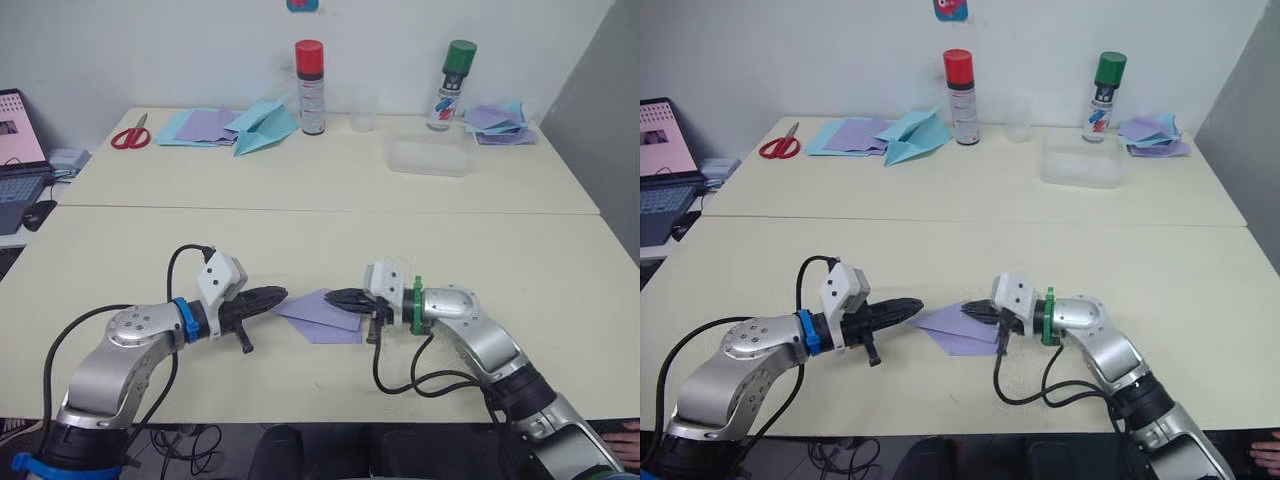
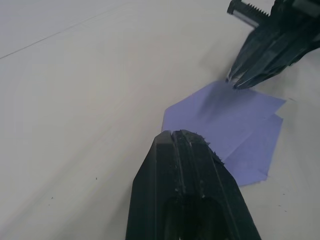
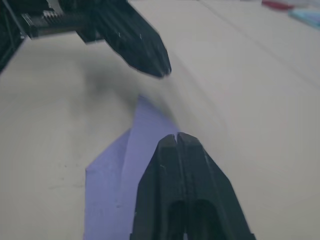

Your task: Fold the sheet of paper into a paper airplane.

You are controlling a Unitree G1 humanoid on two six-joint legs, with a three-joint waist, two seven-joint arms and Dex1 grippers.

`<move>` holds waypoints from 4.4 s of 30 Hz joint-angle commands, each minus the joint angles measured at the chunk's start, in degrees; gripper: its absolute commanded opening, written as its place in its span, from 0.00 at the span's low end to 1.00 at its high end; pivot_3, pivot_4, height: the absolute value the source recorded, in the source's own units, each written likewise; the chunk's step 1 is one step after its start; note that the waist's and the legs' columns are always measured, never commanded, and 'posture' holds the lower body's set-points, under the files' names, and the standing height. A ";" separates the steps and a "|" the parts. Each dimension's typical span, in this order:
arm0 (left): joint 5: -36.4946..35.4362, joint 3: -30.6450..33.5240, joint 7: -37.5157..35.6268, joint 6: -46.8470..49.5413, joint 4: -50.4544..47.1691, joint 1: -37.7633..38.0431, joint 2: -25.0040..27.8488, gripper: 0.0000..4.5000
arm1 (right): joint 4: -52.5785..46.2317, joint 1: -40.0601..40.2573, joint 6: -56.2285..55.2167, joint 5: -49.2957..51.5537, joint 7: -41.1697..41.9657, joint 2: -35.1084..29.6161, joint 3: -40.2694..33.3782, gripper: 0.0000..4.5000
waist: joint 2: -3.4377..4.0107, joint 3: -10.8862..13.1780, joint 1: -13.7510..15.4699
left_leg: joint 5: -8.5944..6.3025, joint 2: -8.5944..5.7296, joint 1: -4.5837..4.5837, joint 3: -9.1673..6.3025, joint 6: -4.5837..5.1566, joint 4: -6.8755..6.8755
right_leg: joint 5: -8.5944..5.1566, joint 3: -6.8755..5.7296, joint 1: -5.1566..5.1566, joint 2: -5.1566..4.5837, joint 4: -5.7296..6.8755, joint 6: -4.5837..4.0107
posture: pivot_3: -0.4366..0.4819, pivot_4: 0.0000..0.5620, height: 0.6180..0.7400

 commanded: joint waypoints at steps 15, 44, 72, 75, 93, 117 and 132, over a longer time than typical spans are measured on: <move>2.83 -4.03 -1.03 -0.22 7.55 -5.01 -1.48 0.00 | 3.82 0.16 -7.76 -11.18 2.59 -1.37 4.82 0.01 | -0.01 -0.01 -0.04 | 0.00 -0.02 0.00 -0.03 0.00 0.02 | 0.00 -0.04 0.00 0.03 0.01 0.01 | 0.48 0.27 1.00; 9.89 -13.38 -3.95 -1.84 10.35 -1.48 -0.25 0.00 | -14.63 0.73 43.59 13.46 -2.10 -3.26 -17.67 0.76 | 0.11 -0.14 -0.02 | 0.01 -0.01 0.11 -0.05 0.02 0.18 | -0.01 -0.01 0.07 0.02 0.28 0.00 | 0.48 0.27 1.00; 9.40 -12.37 -1.62 -1.86 7.68 1.35 -0.77 0.00 | -5.45 -6.28 76.06 21.76 -21.27 17.71 -32.67 0.76 | 0.31 -0.87 -0.34 | 0.01 -0.01 0.13 -0.02 0.03 0.07 | -0.02 0.03 0.04 0.06 0.23 0.02 | 0.48 0.27 1.00; 9.45 -12.29 -1.64 -1.88 7.64 1.41 -0.69 0.00 | -4.39 -6.66 72.82 22.26 -20.33 17.69 -32.25 0.76 | 0.31 -0.88 -0.38 | 0.01 -0.01 0.13 -0.03 0.04 0.06 | -0.02 0.03 0.03 0.07 0.23 0.01 | 0.48 0.27 1.00; 10.12 -12.14 -2.16 -2.16 8.75 0.37 -0.50 0.00 | 4.66 -7.75 59.99 23.05 -17.65 20.09 -28.31 0.46 | 0.35 -0.86 -0.56 | 0.01 -0.04 0.03 -0.02 0.04 0.02 | -0.02 0.02 0.03 0.04 0.02 0.02 | 0.48 0.27 1.00; 9.73 -11.51 -0.44 0.74 7.52 2.37 -0.66 0.00 | 4.72 -4.03 -3.42 -4.40 6.15 2.46 4.21 0.00 | 0.43 -0.83 -0.17 | 0.01 -0.02 0.19 -0.03 0.06 -0.06 | 0.17 -0.02 0.31 0.02 -0.46 0.21 | 0.48 0.27 1.00; 3.44 -4.15 -2.86 5.49 3.82 3.84 3.91 0.00 | 8.80 -4.91 -8.29 -12.53 7.54 2.30 6.99 0.00 | 0.48 -0.79 -0.29 | 0.01 0.08 0.94 0.02 0.07 -0.38 | 0.02 -0.01 0.89 0.03 -0.56 -0.27 | 0.48 0.27 1.00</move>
